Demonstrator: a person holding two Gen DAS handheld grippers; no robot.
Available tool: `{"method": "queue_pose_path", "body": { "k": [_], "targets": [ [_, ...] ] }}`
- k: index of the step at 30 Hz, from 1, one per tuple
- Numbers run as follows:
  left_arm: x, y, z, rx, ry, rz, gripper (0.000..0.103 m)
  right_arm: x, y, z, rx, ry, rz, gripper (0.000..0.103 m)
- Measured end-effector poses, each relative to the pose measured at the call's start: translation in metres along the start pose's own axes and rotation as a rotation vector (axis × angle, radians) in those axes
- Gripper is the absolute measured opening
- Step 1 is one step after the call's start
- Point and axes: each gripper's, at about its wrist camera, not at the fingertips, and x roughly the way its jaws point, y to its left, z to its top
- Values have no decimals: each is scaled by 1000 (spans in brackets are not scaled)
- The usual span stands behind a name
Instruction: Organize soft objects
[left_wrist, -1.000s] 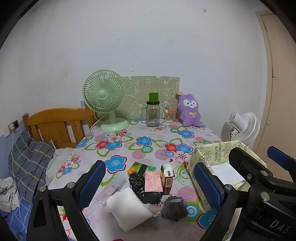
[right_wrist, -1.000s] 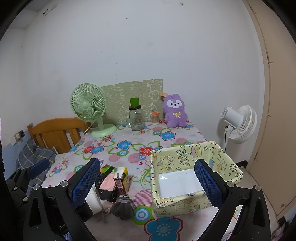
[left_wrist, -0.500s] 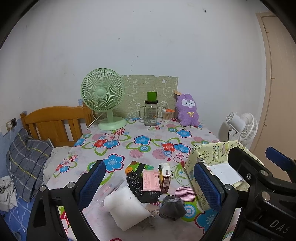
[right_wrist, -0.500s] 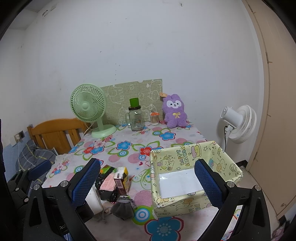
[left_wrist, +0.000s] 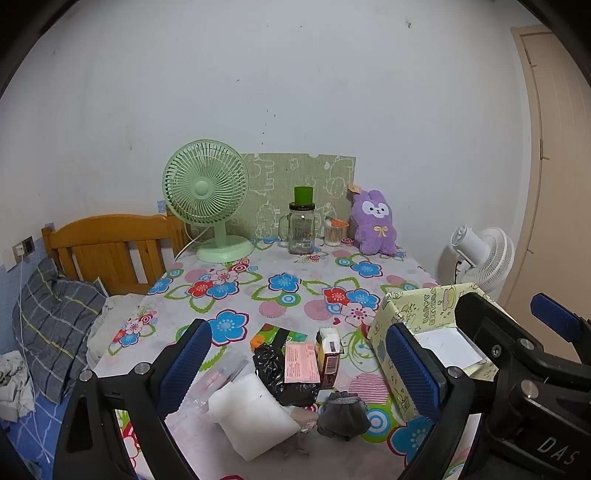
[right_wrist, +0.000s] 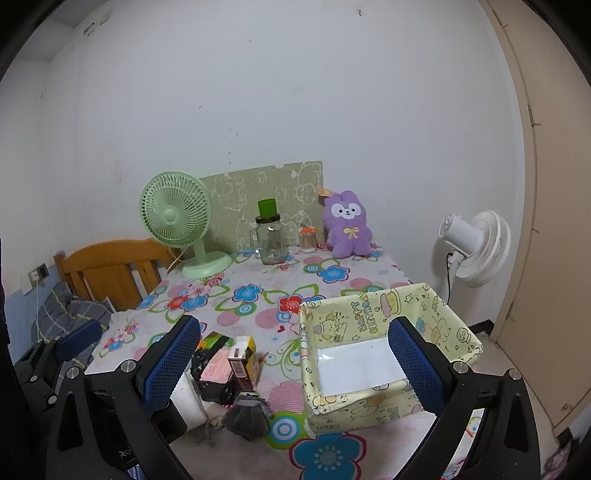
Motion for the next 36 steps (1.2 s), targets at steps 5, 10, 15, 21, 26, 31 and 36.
{"method": "queue_pose_path", "body": {
  "k": [5, 10, 15, 21, 26, 31, 36],
  "targets": [
    [0, 0, 0, 0, 1, 1, 96, -1, 0, 0, 1, 0, -1, 103],
    [0, -1, 1, 1, 0, -1, 95, -1, 0, 0, 1, -1, 1, 103],
    [0, -2, 2, 0, 1, -2, 95, -1, -1, 0, 3, -1, 0, 103],
    [-1, -2, 2, 0, 1, -1, 95, -1, 0, 0, 5, 1, -1, 103],
    [-1, -2, 2, 0, 1, 0, 95, -1, -1, 0, 6, 1, -1, 103],
    [0, 0, 2, -1, 1, 1, 95, 1, 2, 0, 3, 1, 1, 103],
    [2, 4, 2, -4, 7, -5, 92, 4, 4, 1, 1, 6, 1, 102]
  ]
}}
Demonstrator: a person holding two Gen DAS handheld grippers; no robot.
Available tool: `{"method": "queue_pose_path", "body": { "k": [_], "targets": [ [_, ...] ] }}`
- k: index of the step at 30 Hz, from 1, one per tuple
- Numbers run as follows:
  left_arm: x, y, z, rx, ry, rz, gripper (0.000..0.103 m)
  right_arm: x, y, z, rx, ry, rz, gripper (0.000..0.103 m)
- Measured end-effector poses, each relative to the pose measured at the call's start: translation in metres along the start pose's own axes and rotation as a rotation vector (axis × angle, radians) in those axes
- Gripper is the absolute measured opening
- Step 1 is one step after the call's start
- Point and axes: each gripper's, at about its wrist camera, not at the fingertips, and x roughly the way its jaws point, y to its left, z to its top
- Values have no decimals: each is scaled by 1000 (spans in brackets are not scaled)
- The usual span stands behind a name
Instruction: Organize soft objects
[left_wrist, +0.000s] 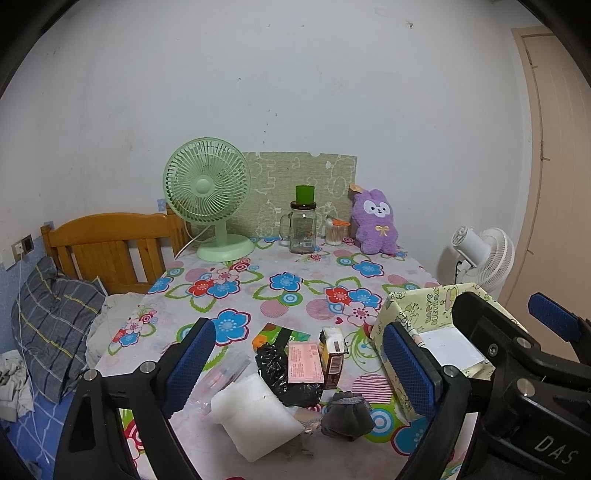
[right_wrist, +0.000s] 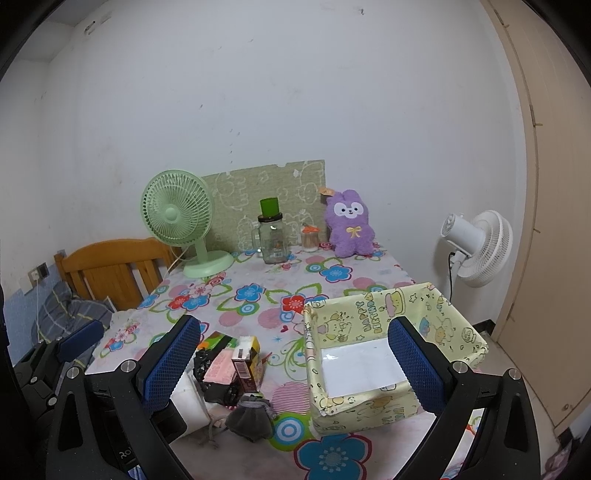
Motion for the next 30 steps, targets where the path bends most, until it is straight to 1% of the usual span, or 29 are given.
{"method": "queue_pose_path", "body": {
  "k": [5, 8, 14, 21, 30],
  "targets": [
    [4, 7, 0, 0, 5, 6, 92, 5, 5, -1, -4, 9, 4, 98],
    [8, 12, 0, -7, 10, 3, 91, 8, 9, -2, -6, 13, 4, 98],
    [17, 21, -4, -7, 30, -9, 86, 18, 18, -7, 1, 30, 5, 96],
    [29, 32, -14, -17, 64, -2, 83, 35, 27, -17, 14, 62, 21, 93],
    [42, 43, -29, -28, 99, -9, 82, 52, 38, -33, 11, 92, 31, 91]
  ]
}}
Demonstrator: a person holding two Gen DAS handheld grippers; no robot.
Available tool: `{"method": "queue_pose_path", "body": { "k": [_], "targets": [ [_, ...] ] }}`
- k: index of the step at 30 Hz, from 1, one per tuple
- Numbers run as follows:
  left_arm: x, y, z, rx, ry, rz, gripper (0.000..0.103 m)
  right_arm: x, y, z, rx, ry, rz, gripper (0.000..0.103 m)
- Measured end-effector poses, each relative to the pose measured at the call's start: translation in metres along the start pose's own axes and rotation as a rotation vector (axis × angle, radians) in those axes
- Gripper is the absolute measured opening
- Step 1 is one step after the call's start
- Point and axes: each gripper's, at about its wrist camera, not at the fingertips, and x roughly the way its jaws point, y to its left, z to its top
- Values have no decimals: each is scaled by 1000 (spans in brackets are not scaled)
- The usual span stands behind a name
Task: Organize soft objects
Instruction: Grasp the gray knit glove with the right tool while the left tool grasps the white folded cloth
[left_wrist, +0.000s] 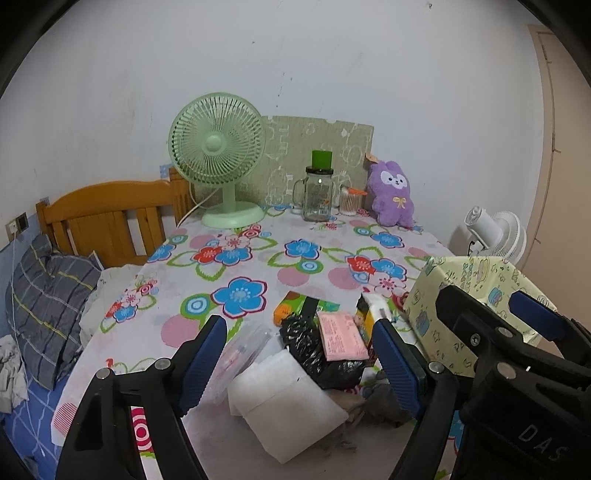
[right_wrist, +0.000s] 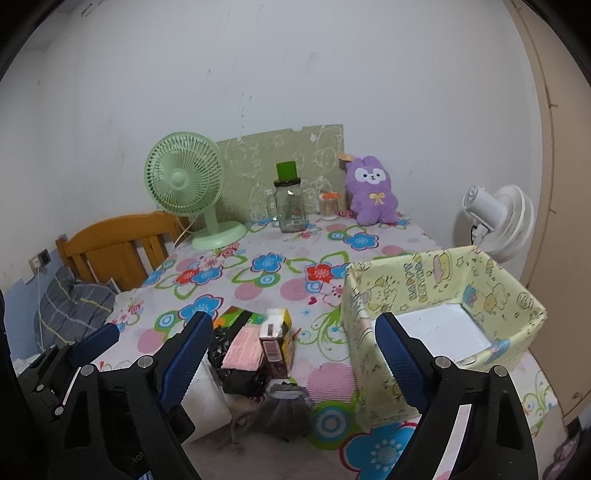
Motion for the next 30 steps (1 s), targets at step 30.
{"method": "queue_pose_path", "body": {
  "k": [30],
  "targets": [
    [46, 14, -60, -13, 172, 2, 82, 56, 15, -60, 3, 171, -26, 80]
  ]
}}
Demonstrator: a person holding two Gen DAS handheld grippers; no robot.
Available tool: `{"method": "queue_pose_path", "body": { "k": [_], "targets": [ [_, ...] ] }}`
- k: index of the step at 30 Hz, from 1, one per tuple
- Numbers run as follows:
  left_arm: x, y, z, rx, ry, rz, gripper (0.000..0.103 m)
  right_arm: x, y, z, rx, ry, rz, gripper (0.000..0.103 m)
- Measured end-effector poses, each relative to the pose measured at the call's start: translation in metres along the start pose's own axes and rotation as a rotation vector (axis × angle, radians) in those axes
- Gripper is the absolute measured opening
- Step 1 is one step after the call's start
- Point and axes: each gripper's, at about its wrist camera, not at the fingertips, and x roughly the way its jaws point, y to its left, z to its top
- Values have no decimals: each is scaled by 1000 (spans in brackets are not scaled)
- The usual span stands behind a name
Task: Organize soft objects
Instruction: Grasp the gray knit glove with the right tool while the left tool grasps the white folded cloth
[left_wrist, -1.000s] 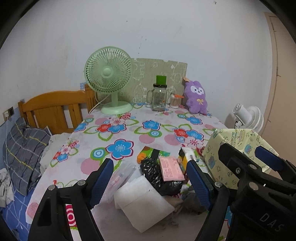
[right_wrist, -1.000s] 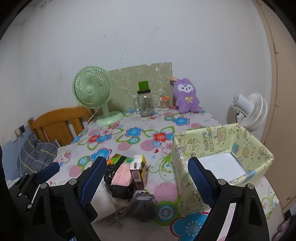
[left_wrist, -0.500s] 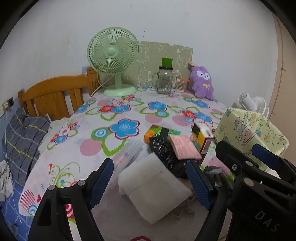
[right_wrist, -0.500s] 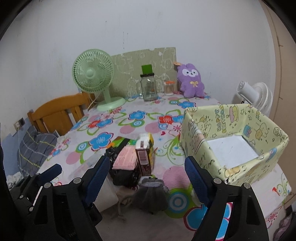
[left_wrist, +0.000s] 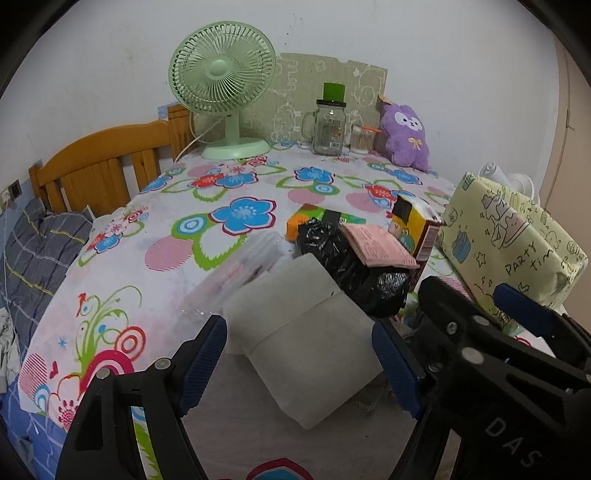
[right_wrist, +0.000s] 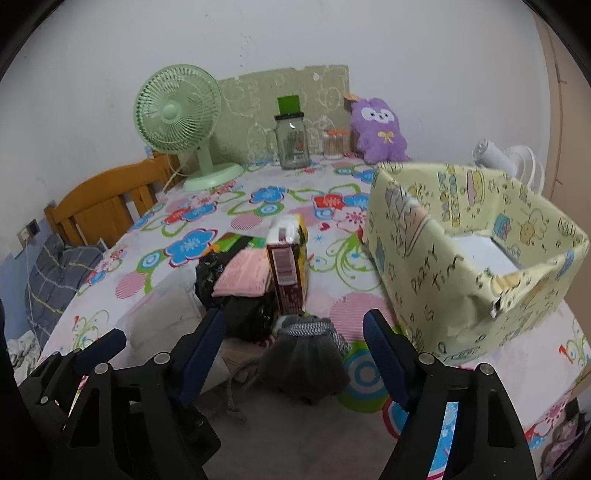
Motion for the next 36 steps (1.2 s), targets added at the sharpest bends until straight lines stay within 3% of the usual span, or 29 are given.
{"method": "queue_pose_path", "body": {
  "k": [7, 22, 29, 36],
  "targets": [
    [8, -4, -5, 15, 13, 14, 82, 13, 0, -5, 0, 45, -6, 79],
    [11, -16, -13, 60, 4, 52, 68, 36, -2, -11, 15, 144, -8, 54],
    [11, -18, -13, 67, 12, 22, 52, 34, -1, -11, 14, 148, 5, 44],
    [7, -19, -12, 62, 6, 30, 37, 30, -2, -10, 21, 139, 10, 41]
  ]
}}
